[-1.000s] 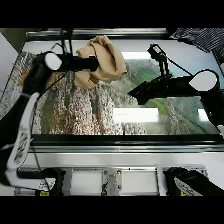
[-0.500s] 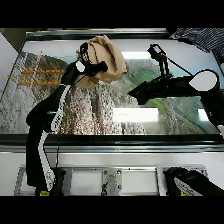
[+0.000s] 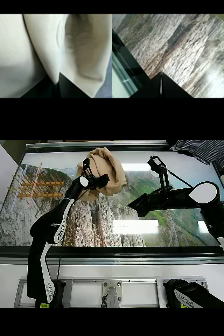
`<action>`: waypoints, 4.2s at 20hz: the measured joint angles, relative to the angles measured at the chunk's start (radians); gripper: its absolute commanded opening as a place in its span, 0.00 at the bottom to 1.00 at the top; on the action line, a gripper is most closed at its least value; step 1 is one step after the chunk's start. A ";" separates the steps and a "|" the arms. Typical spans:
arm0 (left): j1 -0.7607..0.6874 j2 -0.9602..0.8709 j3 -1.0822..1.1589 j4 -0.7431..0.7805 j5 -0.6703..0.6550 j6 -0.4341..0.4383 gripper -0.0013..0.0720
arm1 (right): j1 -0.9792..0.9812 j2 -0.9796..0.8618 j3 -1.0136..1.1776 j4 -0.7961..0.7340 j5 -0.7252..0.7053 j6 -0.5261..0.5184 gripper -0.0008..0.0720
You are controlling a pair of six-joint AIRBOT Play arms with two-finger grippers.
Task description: Fold the clothes and pants, and hang the long-sleeved shirts on hangers.
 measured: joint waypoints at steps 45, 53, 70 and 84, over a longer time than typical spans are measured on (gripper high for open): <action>0.210 0.623 -0.946 -0.057 -0.203 0.168 0.82 | -0.111 -0.525 -0.198 0.104 -0.307 0.253 0.65; 0.209 0.570 -0.912 -0.064 -0.243 0.171 0.05 | -0.008 -0.611 -0.080 0.077 -0.334 0.247 0.05; 0.342 1.395 -0.326 -0.060 -0.346 0.185 0.05 | -0.237 0.233 0.475 -0.444 -0.108 0.413 0.05; 0.312 1.263 -0.557 0.010 -0.743 0.143 0.05 | -0.240 0.200 0.318 -0.537 0.271 0.479 0.05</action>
